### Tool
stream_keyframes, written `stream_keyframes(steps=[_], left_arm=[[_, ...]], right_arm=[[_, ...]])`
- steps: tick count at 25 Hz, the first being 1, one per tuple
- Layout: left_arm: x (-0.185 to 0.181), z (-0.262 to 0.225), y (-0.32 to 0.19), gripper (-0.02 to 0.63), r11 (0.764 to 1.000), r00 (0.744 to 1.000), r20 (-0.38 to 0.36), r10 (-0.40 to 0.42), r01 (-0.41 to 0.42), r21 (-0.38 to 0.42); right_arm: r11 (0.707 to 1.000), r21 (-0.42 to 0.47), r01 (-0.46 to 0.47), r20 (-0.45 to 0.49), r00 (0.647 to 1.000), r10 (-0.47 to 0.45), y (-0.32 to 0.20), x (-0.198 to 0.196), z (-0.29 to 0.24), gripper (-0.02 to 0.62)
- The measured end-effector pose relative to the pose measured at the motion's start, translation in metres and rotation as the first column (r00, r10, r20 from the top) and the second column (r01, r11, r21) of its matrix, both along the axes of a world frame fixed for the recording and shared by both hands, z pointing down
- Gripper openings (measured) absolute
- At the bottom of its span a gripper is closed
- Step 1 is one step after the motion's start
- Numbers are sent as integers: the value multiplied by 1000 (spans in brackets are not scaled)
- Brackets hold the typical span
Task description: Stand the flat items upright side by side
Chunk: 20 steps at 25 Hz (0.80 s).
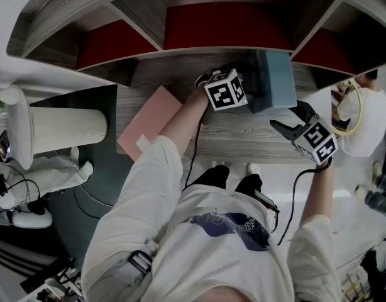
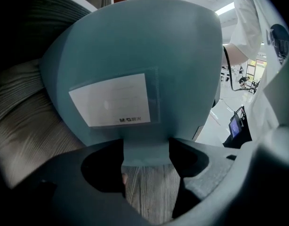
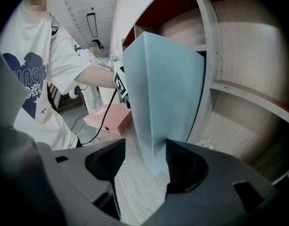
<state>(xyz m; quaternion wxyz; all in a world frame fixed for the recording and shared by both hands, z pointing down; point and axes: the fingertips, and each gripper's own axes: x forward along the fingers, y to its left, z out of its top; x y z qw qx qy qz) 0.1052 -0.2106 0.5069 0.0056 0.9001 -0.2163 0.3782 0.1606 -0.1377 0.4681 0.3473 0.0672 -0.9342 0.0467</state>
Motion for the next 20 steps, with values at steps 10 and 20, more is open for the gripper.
stream_keyframes(steps=[10,20], left_arm=[[4,1,-2,311,1000,1000,13,4,-4,5],[-23,-13,5,310,986,984,-48,-170,169,-9]], right_arm=[[1000,9,-12,-10,1000,12,-1,4,2,276],[992,-29,-122,95,988,124,-11,29,-11,290]])
